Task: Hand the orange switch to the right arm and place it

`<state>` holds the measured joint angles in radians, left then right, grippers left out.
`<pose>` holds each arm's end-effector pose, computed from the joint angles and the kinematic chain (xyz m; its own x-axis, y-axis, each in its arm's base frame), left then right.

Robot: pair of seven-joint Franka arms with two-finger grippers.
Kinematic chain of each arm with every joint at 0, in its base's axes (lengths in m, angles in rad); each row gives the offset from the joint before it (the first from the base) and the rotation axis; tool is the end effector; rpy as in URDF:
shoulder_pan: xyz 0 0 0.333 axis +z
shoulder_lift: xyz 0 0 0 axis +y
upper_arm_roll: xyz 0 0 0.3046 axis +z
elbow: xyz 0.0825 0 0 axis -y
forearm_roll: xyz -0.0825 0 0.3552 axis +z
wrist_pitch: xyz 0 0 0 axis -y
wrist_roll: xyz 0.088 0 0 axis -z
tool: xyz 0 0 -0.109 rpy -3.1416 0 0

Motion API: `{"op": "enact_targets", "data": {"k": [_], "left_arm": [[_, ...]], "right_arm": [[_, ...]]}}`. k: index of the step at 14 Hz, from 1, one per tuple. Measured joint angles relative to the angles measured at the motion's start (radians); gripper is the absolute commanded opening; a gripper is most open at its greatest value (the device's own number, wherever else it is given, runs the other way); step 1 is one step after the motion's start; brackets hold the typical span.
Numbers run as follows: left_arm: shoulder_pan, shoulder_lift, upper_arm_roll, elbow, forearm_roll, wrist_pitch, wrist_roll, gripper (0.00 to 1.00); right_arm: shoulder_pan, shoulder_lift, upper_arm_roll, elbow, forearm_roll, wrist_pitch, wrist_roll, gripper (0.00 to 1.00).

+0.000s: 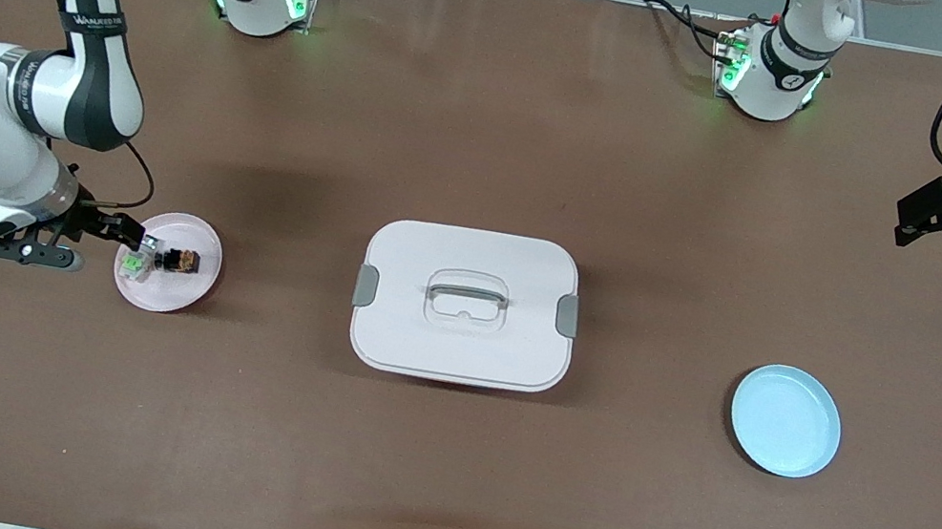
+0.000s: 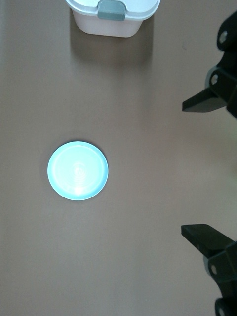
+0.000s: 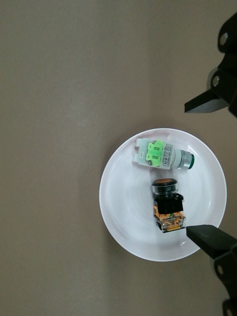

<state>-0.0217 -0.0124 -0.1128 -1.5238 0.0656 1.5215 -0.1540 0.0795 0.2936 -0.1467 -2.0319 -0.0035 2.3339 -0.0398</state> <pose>0.5138 -0.0625 0.6341 0.9995 0.0224 0.0203 0.0237 -0.9976 -0.0645 0.5703 -0.0358 0.3109 0.9998 -0.0183 0.0095 -0.0188 -0.9988 0.0453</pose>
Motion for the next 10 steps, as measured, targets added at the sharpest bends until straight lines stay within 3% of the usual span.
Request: {"op": "enact_targets", "data": {"k": [10], "left_arm": [[0.0,-0.002,0.0,0.001,0.0,-0.001,0.0,1.0]], "right_arm": [[-0.033,-0.001,0.0,0.099,0.01,-0.019,0.028,1.0]]}}
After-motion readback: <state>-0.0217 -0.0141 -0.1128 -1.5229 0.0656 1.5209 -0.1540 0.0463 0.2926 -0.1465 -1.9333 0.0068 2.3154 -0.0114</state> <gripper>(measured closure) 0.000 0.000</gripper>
